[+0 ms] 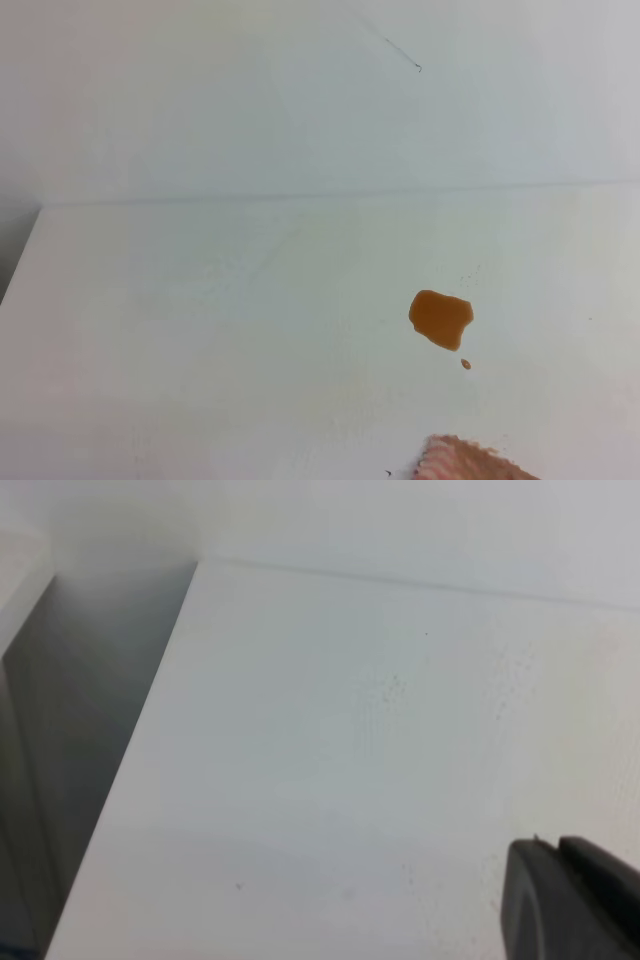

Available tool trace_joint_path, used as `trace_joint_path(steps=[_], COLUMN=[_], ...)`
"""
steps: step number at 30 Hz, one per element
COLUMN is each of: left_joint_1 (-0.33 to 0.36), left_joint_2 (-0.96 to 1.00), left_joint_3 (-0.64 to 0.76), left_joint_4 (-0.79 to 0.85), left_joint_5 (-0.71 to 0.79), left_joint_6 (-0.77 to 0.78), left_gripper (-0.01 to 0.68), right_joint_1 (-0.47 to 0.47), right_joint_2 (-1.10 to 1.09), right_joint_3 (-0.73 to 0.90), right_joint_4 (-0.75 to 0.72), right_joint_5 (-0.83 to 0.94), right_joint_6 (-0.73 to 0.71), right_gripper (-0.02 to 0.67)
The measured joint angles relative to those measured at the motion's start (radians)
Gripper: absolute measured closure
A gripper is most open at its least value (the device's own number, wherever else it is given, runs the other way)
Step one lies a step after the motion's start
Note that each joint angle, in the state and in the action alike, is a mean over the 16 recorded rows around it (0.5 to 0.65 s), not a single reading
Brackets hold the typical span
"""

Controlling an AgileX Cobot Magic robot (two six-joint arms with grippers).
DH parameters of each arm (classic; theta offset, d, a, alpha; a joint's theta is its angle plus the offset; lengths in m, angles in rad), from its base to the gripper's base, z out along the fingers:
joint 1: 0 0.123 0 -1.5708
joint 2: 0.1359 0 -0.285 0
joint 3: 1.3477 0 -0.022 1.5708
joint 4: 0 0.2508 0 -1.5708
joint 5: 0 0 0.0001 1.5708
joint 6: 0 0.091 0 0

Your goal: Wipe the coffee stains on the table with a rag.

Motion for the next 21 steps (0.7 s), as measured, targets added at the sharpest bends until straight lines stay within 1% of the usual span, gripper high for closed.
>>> trace_joint_path(steps=[4, 16, 21], left_joint_1=[0.0, 0.0, 0.0], left_joint_2=[0.0, 0.0, 0.0], left_joint_3=[0.0, 0.0, 0.0], left_joint_4=[0.0, 0.0, 0.0], left_joint_5=[0.0, 0.0, 0.0], left_joint_6=[0.0, 0.0, 0.0], left_gripper=[0.672, 0.672, 0.672], right_joint_1=[0.0, 0.0, 0.0], right_joint_2=[0.0, 0.0, 0.0], right_joint_3=[0.0, 0.0, 0.0], right_joint_4=[0.001, 0.004, 0.005], right_joint_5=[0.047, 0.294, 0.346], right_joint_6=[0.002, 0.008, -0.014], right_gripper=[0.651, 0.651, 0.651])
